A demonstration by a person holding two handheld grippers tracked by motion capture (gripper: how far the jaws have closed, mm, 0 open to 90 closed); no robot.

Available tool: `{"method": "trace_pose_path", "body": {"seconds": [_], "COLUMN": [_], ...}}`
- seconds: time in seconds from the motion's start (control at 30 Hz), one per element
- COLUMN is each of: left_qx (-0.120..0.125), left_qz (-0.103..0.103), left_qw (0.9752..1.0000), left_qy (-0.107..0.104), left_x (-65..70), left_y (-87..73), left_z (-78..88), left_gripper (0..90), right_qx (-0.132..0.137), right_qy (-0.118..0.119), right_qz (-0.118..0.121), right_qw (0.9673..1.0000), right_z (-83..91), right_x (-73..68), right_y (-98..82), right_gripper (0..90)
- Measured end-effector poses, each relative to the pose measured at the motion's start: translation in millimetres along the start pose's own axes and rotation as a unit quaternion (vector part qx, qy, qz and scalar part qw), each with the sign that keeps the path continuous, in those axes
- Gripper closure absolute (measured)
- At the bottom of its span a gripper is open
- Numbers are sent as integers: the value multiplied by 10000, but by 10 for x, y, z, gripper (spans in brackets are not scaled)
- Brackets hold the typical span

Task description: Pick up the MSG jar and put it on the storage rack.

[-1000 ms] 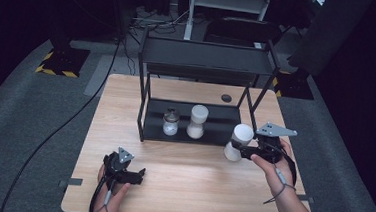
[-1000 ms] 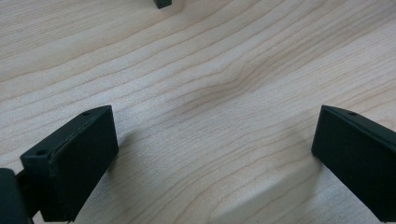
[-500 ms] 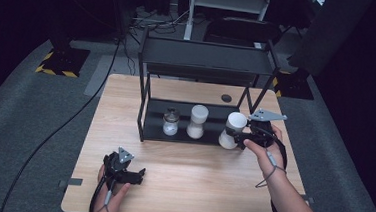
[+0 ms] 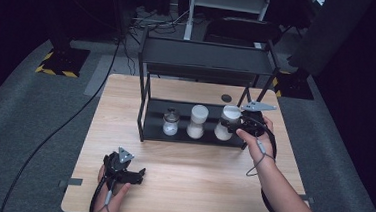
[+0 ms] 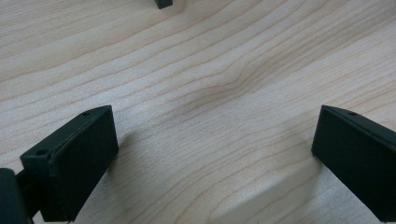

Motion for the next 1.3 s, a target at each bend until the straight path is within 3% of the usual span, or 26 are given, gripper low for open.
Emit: {"method": "trace_pose_path", "body": {"seconds": [0.6, 1.3], "left_qx": [2, 1], "left_qz": [0, -2], "left_qw": [10000, 10000], "left_qy": [0, 0], "left_x": [0, 0], "left_y": [0, 0], "left_z": [-1, -1], "left_gripper": [0, 0], "right_qx": [-90, -168], "right_qy": [-77, -85], "right_qz": [-89, -204], "right_qw": [9999, 9996], "right_z": [-391, -503], "right_x": [4, 24], "right_y": [-112, -209], "right_gripper": [337, 336]}}
Point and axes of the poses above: each handheld gripper's, and its own axes: z roughly backward along the jaws, y roughly out of its top, x roughly to its right, the point moved 1 cm from there along -z, roughly forward along the jaws, and after that the axes turned 2 degrees about x, right-handed, at the moved point
